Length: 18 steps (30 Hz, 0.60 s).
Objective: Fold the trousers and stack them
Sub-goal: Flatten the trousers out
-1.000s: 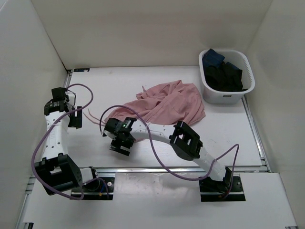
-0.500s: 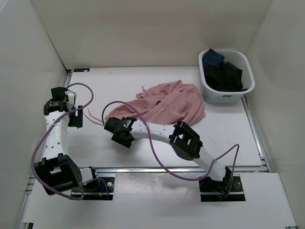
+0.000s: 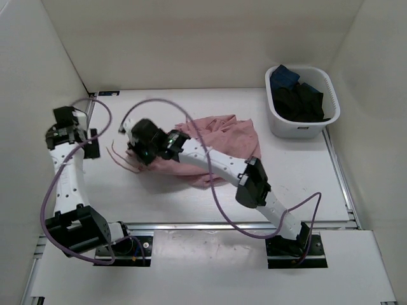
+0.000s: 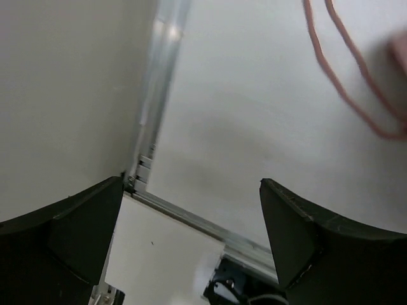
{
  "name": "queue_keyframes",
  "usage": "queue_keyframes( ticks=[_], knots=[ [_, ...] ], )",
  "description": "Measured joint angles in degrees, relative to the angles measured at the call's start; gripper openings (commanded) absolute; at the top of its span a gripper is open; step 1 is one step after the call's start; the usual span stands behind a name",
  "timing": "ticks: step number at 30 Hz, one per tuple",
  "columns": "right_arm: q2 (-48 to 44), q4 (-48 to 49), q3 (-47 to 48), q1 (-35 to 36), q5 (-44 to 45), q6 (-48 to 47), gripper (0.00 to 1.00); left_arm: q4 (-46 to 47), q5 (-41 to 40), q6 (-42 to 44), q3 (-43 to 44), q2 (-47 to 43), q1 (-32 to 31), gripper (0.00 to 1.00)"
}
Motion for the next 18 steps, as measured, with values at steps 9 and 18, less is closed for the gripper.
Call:
queue_keyframes(
  ticks=[9, 18],
  knots=[
    [-32.9, 18.8, -4.5, -12.3, 13.3, 25.8, 0.0, 4.0, -0.8, -1.8, 27.6, 1.5, 11.1, 1.0],
    [-68.2, 10.0, -36.2, -33.0, 40.5, 46.1, 0.0, -5.0, 21.4, 9.0, 30.4, 5.7, 0.3, 1.0]
  ],
)
